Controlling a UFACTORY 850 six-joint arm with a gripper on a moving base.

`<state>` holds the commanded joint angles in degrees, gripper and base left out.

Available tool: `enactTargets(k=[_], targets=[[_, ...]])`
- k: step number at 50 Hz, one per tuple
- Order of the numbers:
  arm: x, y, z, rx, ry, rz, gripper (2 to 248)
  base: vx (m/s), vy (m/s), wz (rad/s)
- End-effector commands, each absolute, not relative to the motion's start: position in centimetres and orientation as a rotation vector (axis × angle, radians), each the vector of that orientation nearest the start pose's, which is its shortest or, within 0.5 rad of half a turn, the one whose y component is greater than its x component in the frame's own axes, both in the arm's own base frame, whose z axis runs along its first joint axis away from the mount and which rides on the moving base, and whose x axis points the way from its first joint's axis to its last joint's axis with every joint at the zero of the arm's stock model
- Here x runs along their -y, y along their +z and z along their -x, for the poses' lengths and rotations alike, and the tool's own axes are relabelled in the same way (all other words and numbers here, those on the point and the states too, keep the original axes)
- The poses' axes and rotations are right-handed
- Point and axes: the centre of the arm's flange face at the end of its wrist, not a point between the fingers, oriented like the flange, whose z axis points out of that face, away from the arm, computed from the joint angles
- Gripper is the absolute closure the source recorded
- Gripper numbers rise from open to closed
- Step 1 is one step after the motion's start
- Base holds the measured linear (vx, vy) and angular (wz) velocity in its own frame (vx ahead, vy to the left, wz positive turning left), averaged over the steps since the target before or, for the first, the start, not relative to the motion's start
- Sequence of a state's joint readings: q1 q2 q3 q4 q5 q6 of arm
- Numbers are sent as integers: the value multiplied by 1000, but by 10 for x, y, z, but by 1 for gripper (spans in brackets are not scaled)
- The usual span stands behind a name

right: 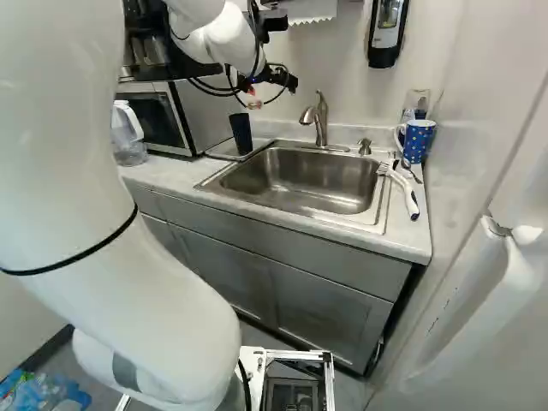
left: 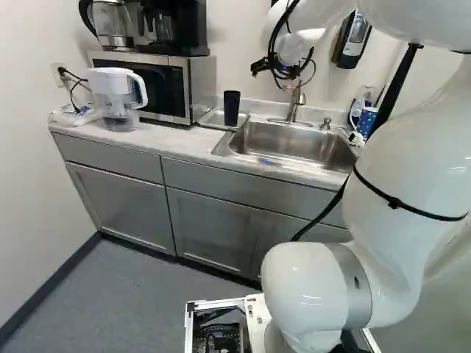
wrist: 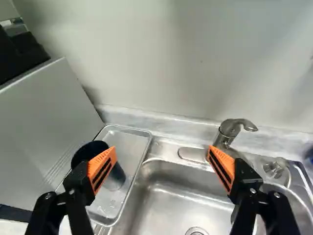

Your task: Rinse the cup and place it in the tray

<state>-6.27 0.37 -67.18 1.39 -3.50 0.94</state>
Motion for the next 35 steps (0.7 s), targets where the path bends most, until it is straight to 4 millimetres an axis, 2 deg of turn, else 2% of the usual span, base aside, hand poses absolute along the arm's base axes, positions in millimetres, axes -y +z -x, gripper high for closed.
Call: enactTargets(k=[35], targets=[[52,678,-489,-202,-1463,2802,3,0,0,0]])
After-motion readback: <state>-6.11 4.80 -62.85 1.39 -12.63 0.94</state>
